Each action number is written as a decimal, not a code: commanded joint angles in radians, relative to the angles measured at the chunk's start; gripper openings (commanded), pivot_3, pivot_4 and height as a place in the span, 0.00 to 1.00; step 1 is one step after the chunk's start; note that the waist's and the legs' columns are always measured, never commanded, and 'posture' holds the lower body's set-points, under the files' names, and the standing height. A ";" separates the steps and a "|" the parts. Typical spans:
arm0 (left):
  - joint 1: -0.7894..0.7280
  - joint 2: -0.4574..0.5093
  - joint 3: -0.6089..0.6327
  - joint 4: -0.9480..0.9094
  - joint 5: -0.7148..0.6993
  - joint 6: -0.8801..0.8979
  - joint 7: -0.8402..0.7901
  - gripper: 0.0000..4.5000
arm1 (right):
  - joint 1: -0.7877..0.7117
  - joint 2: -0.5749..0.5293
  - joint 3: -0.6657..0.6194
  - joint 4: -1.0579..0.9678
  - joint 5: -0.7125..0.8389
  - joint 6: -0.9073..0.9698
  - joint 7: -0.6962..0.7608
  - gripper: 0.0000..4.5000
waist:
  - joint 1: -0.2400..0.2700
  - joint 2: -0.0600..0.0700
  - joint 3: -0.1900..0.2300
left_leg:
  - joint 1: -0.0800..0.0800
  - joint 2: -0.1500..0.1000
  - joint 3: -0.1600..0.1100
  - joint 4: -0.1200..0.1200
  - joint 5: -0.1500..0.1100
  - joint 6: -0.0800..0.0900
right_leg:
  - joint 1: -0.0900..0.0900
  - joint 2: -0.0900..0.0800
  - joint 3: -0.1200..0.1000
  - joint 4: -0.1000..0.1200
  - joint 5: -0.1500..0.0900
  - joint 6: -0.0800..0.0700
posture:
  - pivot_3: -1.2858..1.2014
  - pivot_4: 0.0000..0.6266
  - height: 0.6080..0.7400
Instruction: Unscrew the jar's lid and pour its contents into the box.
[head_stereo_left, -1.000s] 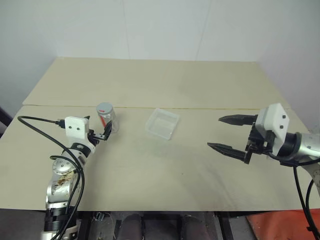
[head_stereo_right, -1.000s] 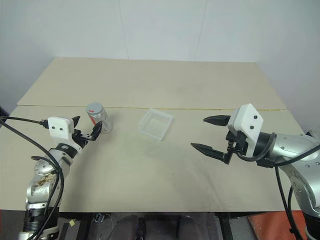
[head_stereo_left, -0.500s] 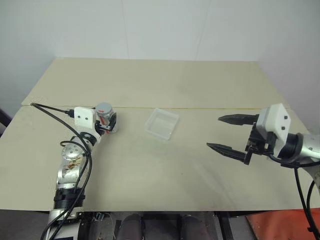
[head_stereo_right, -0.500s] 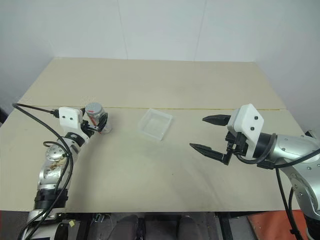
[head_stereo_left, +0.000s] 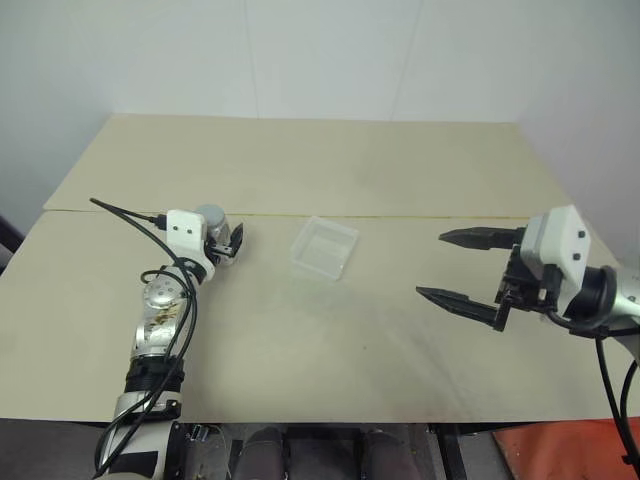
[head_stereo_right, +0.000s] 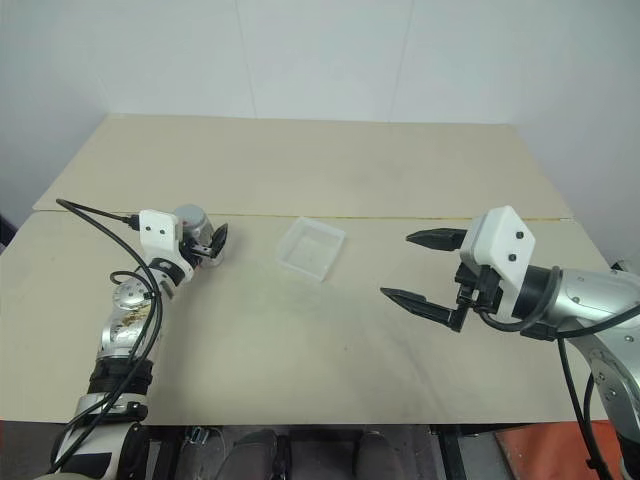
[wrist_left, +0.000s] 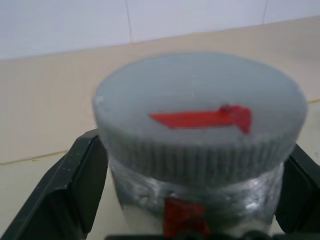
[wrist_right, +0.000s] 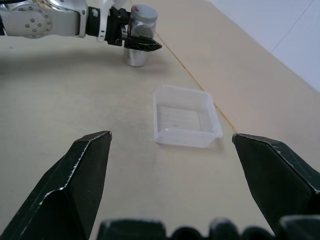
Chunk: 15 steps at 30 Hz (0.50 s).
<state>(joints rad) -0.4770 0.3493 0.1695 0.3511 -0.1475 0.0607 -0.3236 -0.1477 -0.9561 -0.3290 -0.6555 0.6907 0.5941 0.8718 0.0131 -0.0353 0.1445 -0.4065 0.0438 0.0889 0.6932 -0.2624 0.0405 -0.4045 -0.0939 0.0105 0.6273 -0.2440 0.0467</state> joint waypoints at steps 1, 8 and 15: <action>-0.023 -0.002 -0.008 -0.018 0.005 -0.010 0.004 0.86 | -0.005 -0.014 -0.047 -0.034 0.021 0.003 -0.009 1.00 | 0.000 0.000 0.000 | 0.000 0.000 0.000 0.000 0.000 0.000 | 0.000 0.000 0.000 0.000 0.000 0.000 | 0.52 0.24 1.00; 0.008 -0.008 -0.017 -0.063 0.015 0.017 0.022 0.43 | -0.015 -0.009 -0.039 -0.052 0.024 0.006 -0.022 1.00 | 0.000 0.000 0.000 | 0.000 0.000 0.000 0.000 0.000 0.000 | 0.000 0.000 0.000 0.000 0.000 0.000 | 0.52 0.24 1.00; -0.055 0.127 -0.060 -0.211 -0.176 0.197 -0.371 0.43 | -0.161 0.029 0.058 -0.001 0.041 0.007 -0.035 1.00 | -0.004 0.000 0.000 | 0.000 0.001 0.000 0.000 0.000 0.000 | -0.001 0.001 0.000 0.000 0.000 0.000 | 0.52 0.24 1.00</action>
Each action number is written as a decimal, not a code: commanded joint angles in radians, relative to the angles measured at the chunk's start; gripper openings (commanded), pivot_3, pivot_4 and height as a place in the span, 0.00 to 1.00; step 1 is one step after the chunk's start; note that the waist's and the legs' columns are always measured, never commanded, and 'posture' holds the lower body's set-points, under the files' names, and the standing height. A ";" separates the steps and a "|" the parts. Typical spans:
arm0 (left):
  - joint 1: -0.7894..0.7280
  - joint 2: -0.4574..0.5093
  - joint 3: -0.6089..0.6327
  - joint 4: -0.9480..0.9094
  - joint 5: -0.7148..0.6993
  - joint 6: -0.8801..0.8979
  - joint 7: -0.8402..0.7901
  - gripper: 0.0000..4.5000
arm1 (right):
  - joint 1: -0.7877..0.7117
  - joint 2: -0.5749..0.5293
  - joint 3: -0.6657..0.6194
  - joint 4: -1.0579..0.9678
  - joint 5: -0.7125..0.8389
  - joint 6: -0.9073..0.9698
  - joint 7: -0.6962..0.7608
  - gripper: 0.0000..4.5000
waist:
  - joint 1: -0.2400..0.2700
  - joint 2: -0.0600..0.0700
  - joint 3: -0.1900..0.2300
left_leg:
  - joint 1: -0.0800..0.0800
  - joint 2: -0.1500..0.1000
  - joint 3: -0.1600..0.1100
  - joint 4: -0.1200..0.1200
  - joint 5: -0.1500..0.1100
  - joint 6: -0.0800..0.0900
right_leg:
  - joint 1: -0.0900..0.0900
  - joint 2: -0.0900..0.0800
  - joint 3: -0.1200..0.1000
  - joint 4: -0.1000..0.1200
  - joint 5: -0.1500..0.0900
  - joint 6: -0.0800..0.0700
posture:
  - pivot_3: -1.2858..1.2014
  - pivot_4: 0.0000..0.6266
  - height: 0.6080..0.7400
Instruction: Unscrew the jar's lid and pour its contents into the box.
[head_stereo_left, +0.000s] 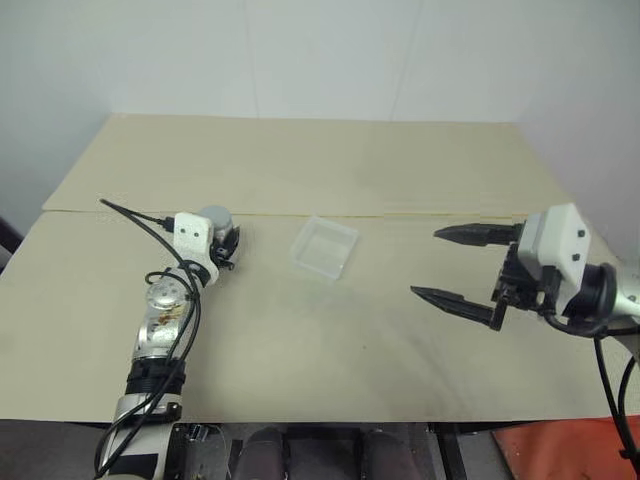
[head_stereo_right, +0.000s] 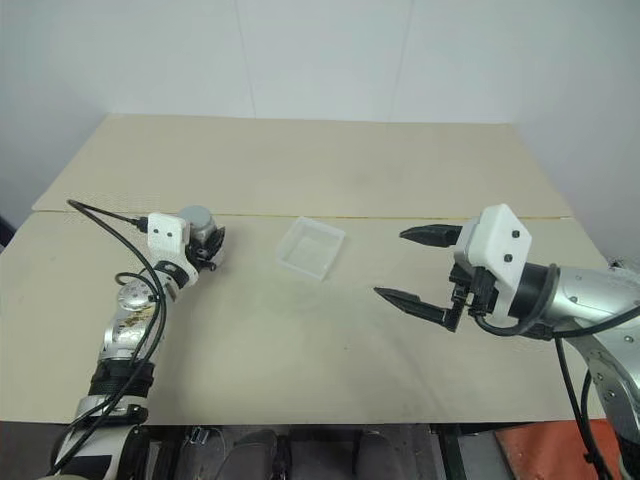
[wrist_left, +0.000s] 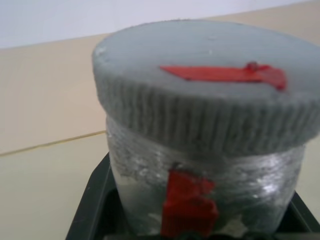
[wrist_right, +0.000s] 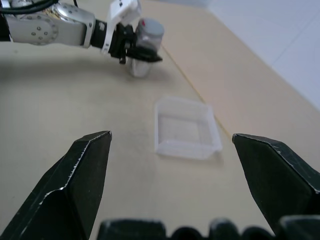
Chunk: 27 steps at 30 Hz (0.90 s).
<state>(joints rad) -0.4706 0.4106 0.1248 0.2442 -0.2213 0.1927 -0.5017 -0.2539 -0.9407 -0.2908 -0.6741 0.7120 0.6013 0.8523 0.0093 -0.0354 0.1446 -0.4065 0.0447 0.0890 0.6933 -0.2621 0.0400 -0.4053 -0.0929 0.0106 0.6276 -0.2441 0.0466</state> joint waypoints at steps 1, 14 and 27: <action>-0.079 0.098 -0.020 -0.117 -0.144 0.100 -0.274 0.43 | -0.085 0.023 0.037 0.033 0.024 0.004 -0.019 1.00 | 0.000 0.000 0.000 | 0.000 0.000 0.000 0.000 0.000 0.000 | 0.000 0.000 0.000 0.000 0.000 0.000 | 0.52 0.24 1.00; -0.451 0.213 -0.178 0.233 -0.263 0.091 -1.107 0.43 | -0.548 0.329 0.283 0.264 0.077 0.136 -0.122 1.00 | 0.000 0.001 0.001 | -0.004 -0.001 0.008 0.001 0.001 0.000 | -0.004 0.002 -0.001 0.003 0.000 0.000 | 0.52 0.24 1.00; -0.583 0.101 -0.300 0.454 -0.246 -0.092 -1.113 0.43 | -0.670 0.512 0.453 0.331 -0.081 0.275 -0.322 1.00 | -0.010 0.001 0.001 | -0.023 -0.001 0.005 0.006 0.004 -0.006 | -0.020 0.001 -0.003 0.007 0.000 0.001 | 0.52 0.24 1.00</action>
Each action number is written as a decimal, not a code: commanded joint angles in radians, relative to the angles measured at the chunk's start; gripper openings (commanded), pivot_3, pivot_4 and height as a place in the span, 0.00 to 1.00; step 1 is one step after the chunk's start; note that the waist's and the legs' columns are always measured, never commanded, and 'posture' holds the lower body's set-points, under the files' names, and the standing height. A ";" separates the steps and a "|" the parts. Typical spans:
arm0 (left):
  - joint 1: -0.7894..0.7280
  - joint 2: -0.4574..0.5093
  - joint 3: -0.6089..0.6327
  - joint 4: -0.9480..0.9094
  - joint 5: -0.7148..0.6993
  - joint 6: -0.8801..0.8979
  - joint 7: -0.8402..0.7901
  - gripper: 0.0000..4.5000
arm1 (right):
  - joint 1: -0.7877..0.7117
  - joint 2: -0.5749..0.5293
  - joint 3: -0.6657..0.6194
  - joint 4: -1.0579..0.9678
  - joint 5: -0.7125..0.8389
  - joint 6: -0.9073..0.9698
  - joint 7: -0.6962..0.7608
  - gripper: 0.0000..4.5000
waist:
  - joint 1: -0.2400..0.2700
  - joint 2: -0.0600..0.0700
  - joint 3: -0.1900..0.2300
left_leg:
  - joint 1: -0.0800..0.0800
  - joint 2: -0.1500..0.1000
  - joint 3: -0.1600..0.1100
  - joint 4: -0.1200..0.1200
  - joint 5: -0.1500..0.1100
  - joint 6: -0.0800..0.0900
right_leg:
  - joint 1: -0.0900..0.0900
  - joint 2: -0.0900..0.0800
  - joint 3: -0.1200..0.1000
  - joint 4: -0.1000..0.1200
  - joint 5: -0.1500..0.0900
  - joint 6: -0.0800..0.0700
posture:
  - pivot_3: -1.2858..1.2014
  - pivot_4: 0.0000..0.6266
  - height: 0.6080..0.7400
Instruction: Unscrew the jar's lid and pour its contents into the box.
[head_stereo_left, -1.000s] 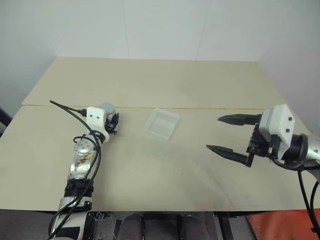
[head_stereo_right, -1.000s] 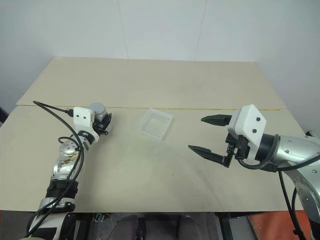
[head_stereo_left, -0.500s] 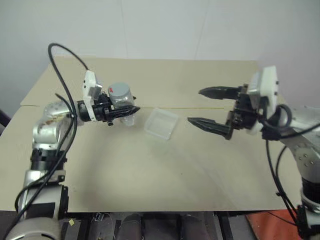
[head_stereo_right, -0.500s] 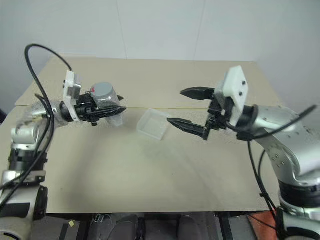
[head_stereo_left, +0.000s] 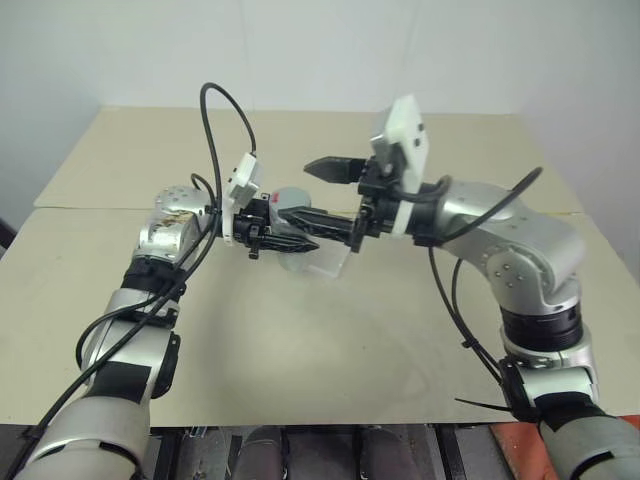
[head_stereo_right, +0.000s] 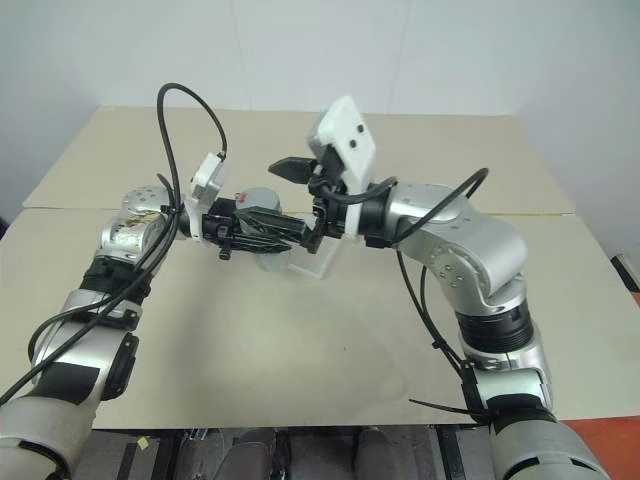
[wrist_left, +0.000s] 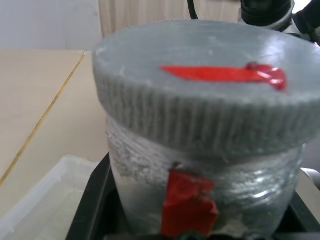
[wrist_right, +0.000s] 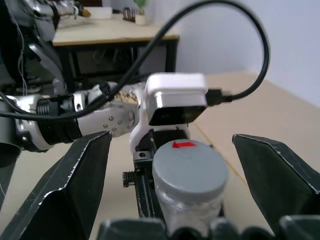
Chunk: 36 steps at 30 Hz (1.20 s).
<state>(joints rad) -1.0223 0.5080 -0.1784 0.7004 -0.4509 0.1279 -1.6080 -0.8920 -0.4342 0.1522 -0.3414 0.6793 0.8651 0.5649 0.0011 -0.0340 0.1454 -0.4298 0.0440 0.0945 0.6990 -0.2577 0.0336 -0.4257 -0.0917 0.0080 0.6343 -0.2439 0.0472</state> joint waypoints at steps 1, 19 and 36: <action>-0.032 0.004 0.001 -0.003 -0.017 -0.035 -0.006 0.43 | -0.032 0.007 0.022 0.003 -0.069 0.006 -0.036 1.00 | -0.004 0.000 0.000 | 0.000 0.000 0.000 0.000 -0.001 0.002 | 0.000 0.000 0.000 0.001 0.000 0.000 | 0.52 0.24 1.00; 0.010 0.069 -0.064 -0.105 -0.108 -0.047 -0.006 0.43 | -0.037 0.043 0.012 0.089 -0.084 -0.074 0.158 0.62 | -0.014 0.000 0.000 | 0.000 0.000 -0.007 0.001 -0.002 0.004 | -0.001 0.000 0.000 0.005 0.000 0.000 | 0.52 0.24 1.00; 0.086 0.347 -0.305 -0.421 -0.500 -0.066 -0.006 0.43 | -0.190 0.085 0.076 0.630 -0.124 -0.406 0.933 0.81 | -0.013 0.002 0.001 | 0.006 0.001 -0.006 0.000 -0.002 0.004 | 0.001 0.001 0.003 0.007 0.000 0.000 | 0.52 0.24 1.00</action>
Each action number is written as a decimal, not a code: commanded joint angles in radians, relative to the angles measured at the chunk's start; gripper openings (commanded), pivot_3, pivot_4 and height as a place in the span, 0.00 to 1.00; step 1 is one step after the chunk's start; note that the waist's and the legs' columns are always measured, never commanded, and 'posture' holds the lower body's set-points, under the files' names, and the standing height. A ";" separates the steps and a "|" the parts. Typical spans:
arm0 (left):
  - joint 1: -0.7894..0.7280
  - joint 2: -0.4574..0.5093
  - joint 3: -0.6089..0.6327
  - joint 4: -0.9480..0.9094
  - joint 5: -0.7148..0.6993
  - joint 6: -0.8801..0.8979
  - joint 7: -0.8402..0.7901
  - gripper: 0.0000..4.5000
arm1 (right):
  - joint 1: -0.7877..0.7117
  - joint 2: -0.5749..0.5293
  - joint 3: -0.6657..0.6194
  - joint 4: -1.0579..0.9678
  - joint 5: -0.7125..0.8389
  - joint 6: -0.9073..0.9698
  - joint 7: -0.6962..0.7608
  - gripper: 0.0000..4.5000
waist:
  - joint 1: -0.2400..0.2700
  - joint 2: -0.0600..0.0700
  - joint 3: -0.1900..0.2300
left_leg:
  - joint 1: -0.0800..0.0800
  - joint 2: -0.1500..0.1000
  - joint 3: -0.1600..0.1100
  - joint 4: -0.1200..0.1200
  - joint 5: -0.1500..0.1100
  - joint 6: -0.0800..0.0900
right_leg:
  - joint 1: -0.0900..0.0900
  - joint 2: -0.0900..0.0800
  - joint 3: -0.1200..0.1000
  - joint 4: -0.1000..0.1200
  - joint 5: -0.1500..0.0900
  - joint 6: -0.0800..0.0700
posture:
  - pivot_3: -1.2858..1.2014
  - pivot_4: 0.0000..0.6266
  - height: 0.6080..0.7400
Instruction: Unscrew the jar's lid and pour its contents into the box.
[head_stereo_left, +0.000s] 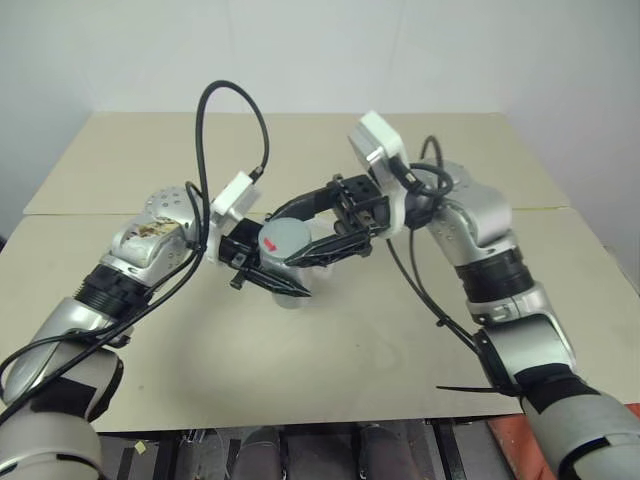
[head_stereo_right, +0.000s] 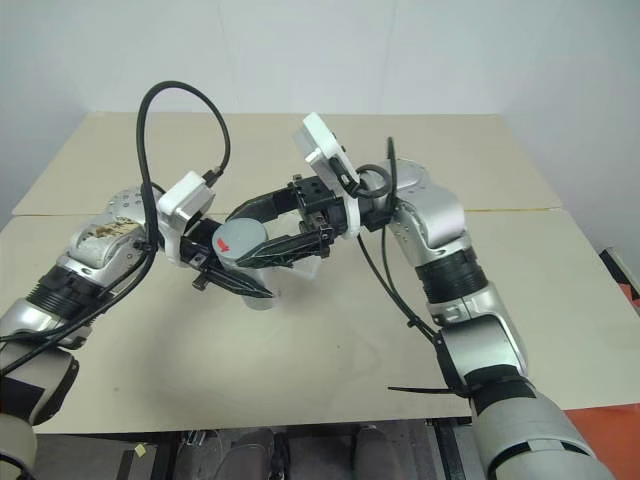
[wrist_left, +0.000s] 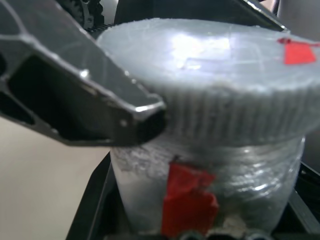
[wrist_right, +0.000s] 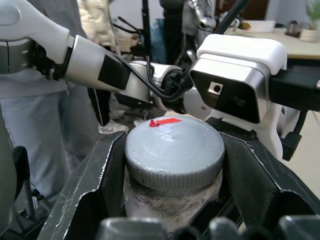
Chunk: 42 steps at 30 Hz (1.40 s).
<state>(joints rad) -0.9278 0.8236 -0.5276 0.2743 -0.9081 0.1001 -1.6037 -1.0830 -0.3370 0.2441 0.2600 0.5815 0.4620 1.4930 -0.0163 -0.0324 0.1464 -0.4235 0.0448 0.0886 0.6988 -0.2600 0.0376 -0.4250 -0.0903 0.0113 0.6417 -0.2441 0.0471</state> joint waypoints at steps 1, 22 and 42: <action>-0.006 0.033 0.041 0.019 -0.031 -0.049 -0.011 0.43 | 0.010 -0.012 -0.027 0.019 -0.033 -0.005 -0.019 0.88 | 0.007 0.000 0.000 | -0.001 0.000 0.000 0.000 0.000 0.000 | 0.000 0.000 -0.001 0.000 0.000 0.000 | 0.52 0.24 1.00; -0.006 -0.148 0.286 0.289 0.356 0.020 0.086 0.43 | 0.274 0.059 -0.113 -0.665 -0.134 0.362 -0.916 0.99 | 0.002 0.000 0.000 | -0.002 0.000 0.006 0.000 0.003 -0.005 | -0.001 -0.001 -0.001 -0.001 0.000 0.000 | 0.52 0.24 1.00; 0.003 -0.188 0.407 0.268 0.472 0.062 0.037 0.43 | 0.261 0.117 -0.051 -0.603 -0.238 0.414 -1.085 0.99 | 0.001 0.000 0.000 | -0.002 -0.001 0.005 0.000 0.003 -0.005 | -0.001 -0.001 -0.002 -0.001 0.000 0.000 | 0.52 0.24 1.00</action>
<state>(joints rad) -0.9255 0.6210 -0.1717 0.5799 -0.4292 0.1589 -1.5391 -0.8340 -0.1879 0.2389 -0.3191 0.3627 0.8626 0.4170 -0.0153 -0.0323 0.1467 -0.4257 0.0443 0.0931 0.6985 -0.2574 0.0331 -0.4258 -0.0912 0.0097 0.6408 -0.2442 0.0473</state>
